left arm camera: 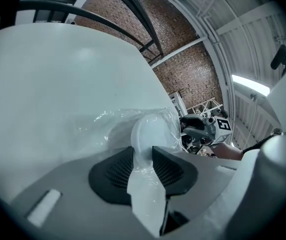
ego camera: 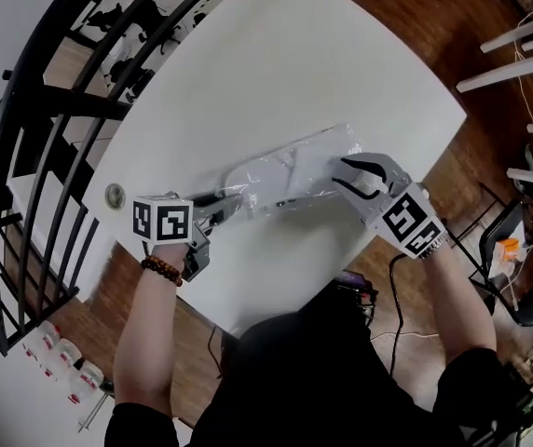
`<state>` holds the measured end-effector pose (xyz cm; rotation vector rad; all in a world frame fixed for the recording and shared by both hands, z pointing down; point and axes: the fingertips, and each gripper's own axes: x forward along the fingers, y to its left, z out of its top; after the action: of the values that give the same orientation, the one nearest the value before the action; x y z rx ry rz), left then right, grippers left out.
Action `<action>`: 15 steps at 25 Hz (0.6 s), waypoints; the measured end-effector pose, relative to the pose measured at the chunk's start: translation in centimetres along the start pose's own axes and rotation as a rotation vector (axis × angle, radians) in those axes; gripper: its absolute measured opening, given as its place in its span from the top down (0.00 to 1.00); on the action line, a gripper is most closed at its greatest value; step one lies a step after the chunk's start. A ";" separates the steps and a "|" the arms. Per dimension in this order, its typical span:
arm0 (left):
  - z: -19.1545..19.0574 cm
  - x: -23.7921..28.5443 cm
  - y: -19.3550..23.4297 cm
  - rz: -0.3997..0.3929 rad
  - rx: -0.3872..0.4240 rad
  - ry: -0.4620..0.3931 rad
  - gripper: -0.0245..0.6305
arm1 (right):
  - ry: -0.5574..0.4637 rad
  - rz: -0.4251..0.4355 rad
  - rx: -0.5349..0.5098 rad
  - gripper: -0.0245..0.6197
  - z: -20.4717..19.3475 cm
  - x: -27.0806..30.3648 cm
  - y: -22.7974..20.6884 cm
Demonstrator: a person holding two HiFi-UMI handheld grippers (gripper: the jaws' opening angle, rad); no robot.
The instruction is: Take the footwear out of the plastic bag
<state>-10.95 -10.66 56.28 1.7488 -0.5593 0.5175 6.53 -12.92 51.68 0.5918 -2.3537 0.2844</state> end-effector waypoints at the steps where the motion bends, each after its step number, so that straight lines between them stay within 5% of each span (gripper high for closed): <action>1: 0.0 0.0 0.1 0.001 0.001 -0.004 0.75 | -0.025 -0.031 0.055 0.76 0.0 -0.6 -1.1; 7: 0.2 -0.1 -0.1 0.000 0.002 -0.024 0.77 | -0.062 -0.168 0.336 0.74 -1.9 -2.9 -6.2; 15: 0.2 -0.1 -0.1 0.008 0.005 -0.039 0.77 | 0.017 -0.083 0.611 0.67 -4.6 -1.2 -6.5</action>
<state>-10.97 -10.84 56.08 1.7656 -0.5931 0.4921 13.08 -16.53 54.56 0.9584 -2.2031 0.9819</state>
